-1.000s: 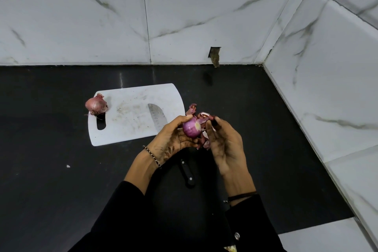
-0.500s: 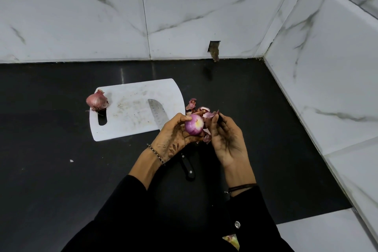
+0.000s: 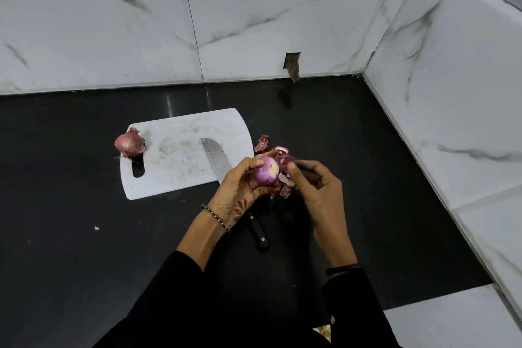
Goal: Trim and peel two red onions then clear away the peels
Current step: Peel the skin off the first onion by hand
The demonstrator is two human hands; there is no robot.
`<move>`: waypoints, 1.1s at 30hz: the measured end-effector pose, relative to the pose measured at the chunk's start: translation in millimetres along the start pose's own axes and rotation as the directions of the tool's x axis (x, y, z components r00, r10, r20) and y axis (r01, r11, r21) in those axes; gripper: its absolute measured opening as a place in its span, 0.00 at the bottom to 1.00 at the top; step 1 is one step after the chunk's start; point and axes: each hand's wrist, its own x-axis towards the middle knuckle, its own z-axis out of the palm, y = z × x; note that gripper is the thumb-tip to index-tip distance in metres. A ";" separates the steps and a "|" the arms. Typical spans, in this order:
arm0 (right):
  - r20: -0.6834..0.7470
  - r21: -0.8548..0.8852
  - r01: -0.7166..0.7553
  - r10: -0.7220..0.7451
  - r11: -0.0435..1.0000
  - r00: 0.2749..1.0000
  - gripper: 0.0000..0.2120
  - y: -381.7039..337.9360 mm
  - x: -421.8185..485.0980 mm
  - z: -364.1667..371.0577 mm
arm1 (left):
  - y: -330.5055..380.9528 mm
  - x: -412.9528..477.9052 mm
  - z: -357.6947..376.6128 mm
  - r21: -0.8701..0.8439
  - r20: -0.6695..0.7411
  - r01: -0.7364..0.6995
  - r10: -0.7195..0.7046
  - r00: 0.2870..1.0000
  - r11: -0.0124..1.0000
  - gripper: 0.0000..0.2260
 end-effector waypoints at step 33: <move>-0.021 -0.412 0.177 -0.204 0.894 0.979 0.07 4.3 0.2 0.4 | -2.6 -8.6 14.2 -0.037 -0.101 0.024 -0.028 0.995 0.999 0.23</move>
